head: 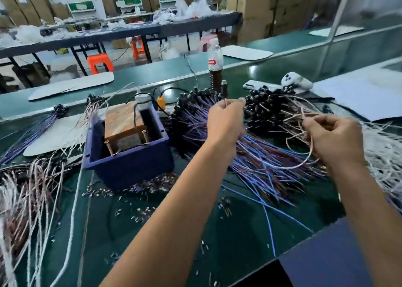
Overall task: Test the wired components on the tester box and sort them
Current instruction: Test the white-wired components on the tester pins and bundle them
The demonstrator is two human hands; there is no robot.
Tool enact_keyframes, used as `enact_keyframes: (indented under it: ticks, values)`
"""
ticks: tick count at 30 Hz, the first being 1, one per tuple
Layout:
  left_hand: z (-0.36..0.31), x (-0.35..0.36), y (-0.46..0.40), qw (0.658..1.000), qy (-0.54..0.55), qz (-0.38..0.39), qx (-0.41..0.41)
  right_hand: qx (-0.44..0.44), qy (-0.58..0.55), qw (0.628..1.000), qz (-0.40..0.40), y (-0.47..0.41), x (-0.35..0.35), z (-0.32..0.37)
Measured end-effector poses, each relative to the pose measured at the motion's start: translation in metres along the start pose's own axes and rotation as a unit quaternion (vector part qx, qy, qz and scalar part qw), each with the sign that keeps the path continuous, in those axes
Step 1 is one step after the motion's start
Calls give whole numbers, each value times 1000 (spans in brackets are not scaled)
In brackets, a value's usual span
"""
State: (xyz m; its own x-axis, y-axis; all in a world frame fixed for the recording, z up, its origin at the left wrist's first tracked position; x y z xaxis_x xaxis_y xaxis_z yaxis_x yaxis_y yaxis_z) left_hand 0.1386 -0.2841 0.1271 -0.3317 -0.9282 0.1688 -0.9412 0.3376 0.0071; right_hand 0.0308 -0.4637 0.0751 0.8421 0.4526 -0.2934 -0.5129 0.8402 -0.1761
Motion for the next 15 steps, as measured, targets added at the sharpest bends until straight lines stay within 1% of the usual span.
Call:
enact_keyframes:
  ticks: [1, 3, 4, 6, 7, 8, 9, 10, 11, 12, 14, 15]
  values:
    - [3, 18, -4, 998, 43, 22, -34, -9, 89, 995, -37, -10, -21, -7]
    - [10, 54, -8, 983, 143, 52, -106, -21, 262, 960, -94, -21, -55, -14]
    - [15, 70, -9, 974, 177, 62, -131, -31, 317, 942, -105, -23, -66, -14]
    - [26, 102, -8, 961, 218, 68, -159, -101, 382, 912, -113, -25, -82, -14]
    - [30, 115, -7, 955, 238, 67, -166, -145, 386, 906, -94, -21, -82, -10]
    - [33, 128, -6, 946, 267, 67, -173, -174, 367, 913, -50, -17, -82, -5]
    - [35, 138, -6, 938, 292, 66, -176, -185, 326, 927, 12, -13, -78, -1]
    - [34, 147, -5, 930, 318, 66, -174, -177, 280, 941, 76, -11, -75, 1]
    - [33, 153, -6, 923, 342, 64, -166, -155, 253, 946, 132, -10, -72, 1]
    - [31, 158, -7, 915, 366, 63, -157, -136, 234, 948, 168, -11, -71, 0]
    - [28, 164, -11, 917, 369, 65, -136, -95, 162, 963, 194, -18, -78, -8]
    - [27, 164, -14, 927, 350, 67, -118, -59, 94, 974, 200, -20, -85, -10]
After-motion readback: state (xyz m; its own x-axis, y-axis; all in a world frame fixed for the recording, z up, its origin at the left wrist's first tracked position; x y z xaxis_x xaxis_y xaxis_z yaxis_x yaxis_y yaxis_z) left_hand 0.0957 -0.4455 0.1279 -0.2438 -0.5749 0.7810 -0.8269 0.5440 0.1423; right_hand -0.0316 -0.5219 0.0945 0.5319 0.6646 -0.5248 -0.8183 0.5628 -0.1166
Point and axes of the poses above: each hand's wrist, its own y-axis away from the middle knuckle, its own x-axis out of the palm, z = x × y, the point moved 1 cm from there along -y, towards the middle knuckle, and after that the axes turned 8 degrees about x, right-handed, at the moved point
